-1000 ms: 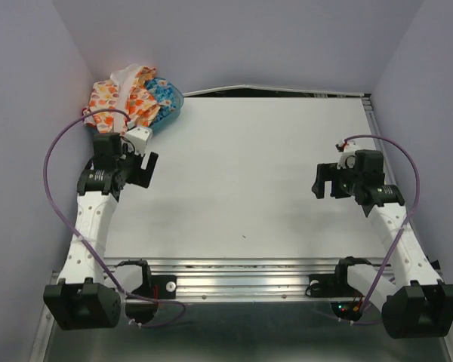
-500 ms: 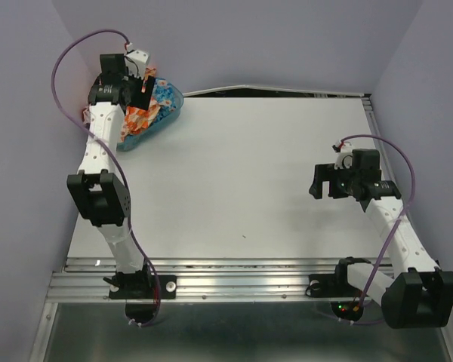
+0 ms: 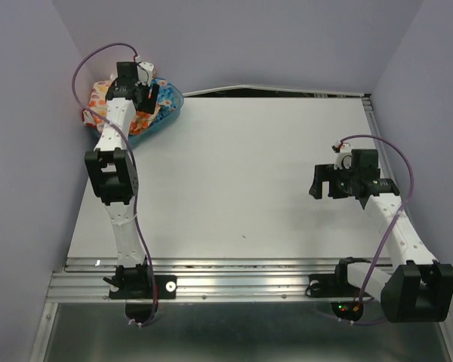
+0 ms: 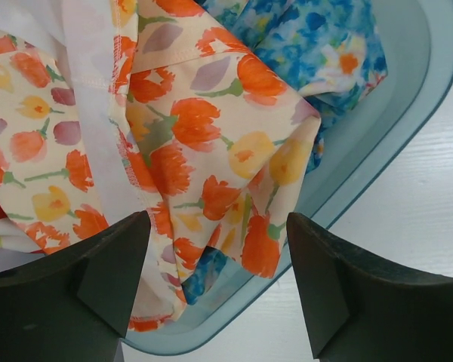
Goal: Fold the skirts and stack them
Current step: Grab the skirt from the pile
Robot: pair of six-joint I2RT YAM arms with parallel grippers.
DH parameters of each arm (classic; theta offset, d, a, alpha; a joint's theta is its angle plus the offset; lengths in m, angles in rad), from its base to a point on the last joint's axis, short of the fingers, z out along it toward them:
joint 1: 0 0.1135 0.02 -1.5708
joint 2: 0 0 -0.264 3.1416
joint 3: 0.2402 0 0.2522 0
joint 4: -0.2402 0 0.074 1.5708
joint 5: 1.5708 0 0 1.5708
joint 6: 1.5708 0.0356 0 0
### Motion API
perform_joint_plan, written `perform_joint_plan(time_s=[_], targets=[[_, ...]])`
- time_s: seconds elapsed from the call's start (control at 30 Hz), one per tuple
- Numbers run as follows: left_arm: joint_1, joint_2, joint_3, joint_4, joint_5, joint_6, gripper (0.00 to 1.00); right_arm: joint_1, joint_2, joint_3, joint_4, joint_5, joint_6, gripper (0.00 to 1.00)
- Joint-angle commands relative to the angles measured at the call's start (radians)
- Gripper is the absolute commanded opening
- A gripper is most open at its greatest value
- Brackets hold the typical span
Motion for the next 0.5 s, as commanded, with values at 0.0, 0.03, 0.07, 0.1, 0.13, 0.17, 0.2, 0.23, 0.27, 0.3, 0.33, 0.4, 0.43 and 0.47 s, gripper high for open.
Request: perform_joint_plan(time_s=[0.0, 0.03, 0.07, 0.1, 0.13, 0.17, 0.2, 0.23, 0.27, 0.3, 0.33, 0.4, 0.43, 0.47], targets=[[0.011, 0.021, 0.022, 0.079, -0.074, -0.012, 0.84, -0.01, 0.002, 0.041, 0.03, -0.006, -0.001, 1.0], [0.015, 0.041, 0.027, 0.089, -0.089, -0.018, 0.83, -0.01, 0.005, 0.039, 0.03, -0.004, -0.001, 1.0], [0.016, 0.052, 0.028, 0.097, -0.099, -0.021, 0.82, -0.01, 0.007, 0.039, 0.03, -0.004, -0.001, 1.0], [0.019, 0.059, 0.03, 0.103, -0.108, -0.023, 0.81, -0.01, 0.007, 0.039, 0.03, -0.004, -0.001, 1.0], [0.019, 0.078, 0.033, 0.115, -0.12, -0.023, 0.76, -0.01, 0.008, 0.041, 0.03, -0.003, -0.001, 1.0], [0.022, 0.087, 0.046, 0.118, -0.126, -0.023, 0.75, -0.01, 0.01, 0.041, 0.03, -0.001, -0.001, 1.0], [0.022, 0.095, 0.054, 0.12, -0.134, -0.023, 0.72, -0.01, 0.011, 0.039, 0.03, -0.001, -0.001, 1.0], [0.024, 0.111, 0.074, 0.123, -0.139, -0.021, 0.65, -0.01, 0.014, 0.041, 0.03, 0.0, -0.001, 1.0], [0.024, 0.118, 0.085, 0.123, -0.139, -0.018, 0.63, -0.01, 0.013, 0.041, 0.029, 0.002, -0.002, 1.0], [0.025, 0.127, 0.093, 0.125, -0.148, -0.014, 0.61, -0.01, 0.014, 0.041, 0.03, 0.003, -0.001, 1.0], [0.025, 0.131, 0.1, 0.129, -0.151, -0.012, 0.58, -0.019, 0.016, 0.041, 0.03, 0.005, -0.001, 1.0], [0.028, 0.136, 0.123, 0.138, -0.163, -0.009, 0.44, -0.019, 0.016, 0.044, 0.03, 0.006, -0.001, 1.0], [0.031, 0.135, 0.132, 0.14, -0.168, -0.014, 0.32, -0.019, 0.016, 0.044, 0.029, 0.009, 0.001, 1.0], [0.034, 0.131, 0.157, 0.138, -0.166, -0.018, 0.26, -0.019, 0.016, 0.045, 0.03, 0.009, 0.001, 1.0]])
